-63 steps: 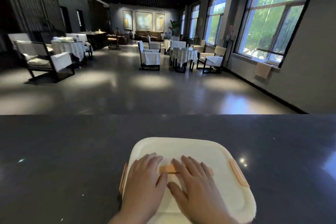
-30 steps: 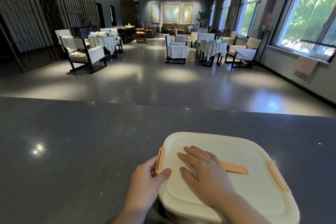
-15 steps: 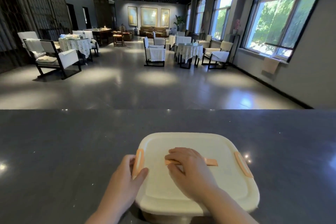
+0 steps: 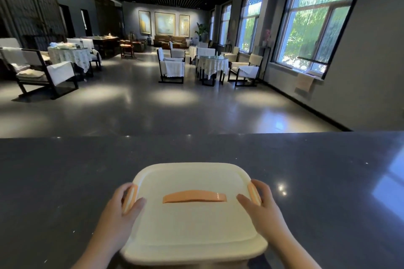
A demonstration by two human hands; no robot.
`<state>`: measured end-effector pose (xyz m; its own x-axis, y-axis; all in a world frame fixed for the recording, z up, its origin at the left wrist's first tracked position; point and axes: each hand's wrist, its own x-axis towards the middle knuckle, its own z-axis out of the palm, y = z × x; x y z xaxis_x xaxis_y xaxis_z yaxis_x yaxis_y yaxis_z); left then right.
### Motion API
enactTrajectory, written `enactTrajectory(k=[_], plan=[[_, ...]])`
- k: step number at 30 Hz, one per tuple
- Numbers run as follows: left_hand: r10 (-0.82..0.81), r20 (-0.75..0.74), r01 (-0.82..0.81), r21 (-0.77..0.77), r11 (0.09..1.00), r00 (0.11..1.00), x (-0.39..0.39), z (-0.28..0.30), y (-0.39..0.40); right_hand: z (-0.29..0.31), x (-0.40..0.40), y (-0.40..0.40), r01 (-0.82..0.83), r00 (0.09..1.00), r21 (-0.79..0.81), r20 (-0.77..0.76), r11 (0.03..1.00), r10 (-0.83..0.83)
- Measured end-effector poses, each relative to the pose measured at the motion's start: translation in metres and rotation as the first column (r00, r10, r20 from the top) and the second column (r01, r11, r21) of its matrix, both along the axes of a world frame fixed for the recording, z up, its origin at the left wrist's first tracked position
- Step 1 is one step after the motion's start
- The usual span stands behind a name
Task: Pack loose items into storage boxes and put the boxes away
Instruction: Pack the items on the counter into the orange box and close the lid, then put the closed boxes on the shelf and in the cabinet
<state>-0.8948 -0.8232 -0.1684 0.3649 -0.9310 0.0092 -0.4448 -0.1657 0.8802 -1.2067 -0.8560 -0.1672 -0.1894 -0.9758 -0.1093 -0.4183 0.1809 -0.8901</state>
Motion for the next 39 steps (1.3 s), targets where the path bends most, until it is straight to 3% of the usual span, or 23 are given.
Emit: enactTrajectory(k=[4, 7, 17, 24, 27, 31, 39], plan=[[0.036, -0.108, -0.032, 0.034, 0.999, 0.993, -0.004, 0.004, -0.001, -0.002, -0.007, -0.002, 0.012, 0.969, 0.088, 0.244, 0.996, -0.033], [0.045, -0.195, -0.035, 0.056, 0.998, 0.98, -0.003, 0.003, -0.001, 0.001, -0.009, 0.0, -0.006, 0.951, 0.119, 0.307, 0.993, -0.031], [-0.054, -0.317, 0.063, 0.018, 0.998, 0.947, 0.012, -0.003, -0.013, 0.015, 0.007, 0.033, 0.113, 0.945, 0.071, 0.299, 0.991, -0.129], [-0.309, -0.31, 0.321, -0.013, 0.947, 0.899, 0.01, 0.018, -0.012, 0.005, 0.026, 0.126, 0.44, 0.863, 0.05, 0.25, 0.897, -0.438], [-0.5, -0.273, 0.513, -0.024, 0.858, 0.822, -0.013, 0.027, -0.007, 0.003, 0.026, 0.191, 0.591, 0.777, 0.04, 0.239, 0.806, -0.582], [-0.738, -0.22, 0.749, -0.045, 0.661, 0.638, -0.068, 0.031, 0.015, 0.01, 0.029, 0.288, 0.791, 0.601, -0.01, 0.207, 0.612, -0.772], [-0.964, -0.173, 0.975, -0.057, 0.216, 0.203, -0.187, 0.034, 0.137, 0.036, 0.058, 0.488, 0.987, 0.133, -0.103, 0.112, 0.122, -0.985]])
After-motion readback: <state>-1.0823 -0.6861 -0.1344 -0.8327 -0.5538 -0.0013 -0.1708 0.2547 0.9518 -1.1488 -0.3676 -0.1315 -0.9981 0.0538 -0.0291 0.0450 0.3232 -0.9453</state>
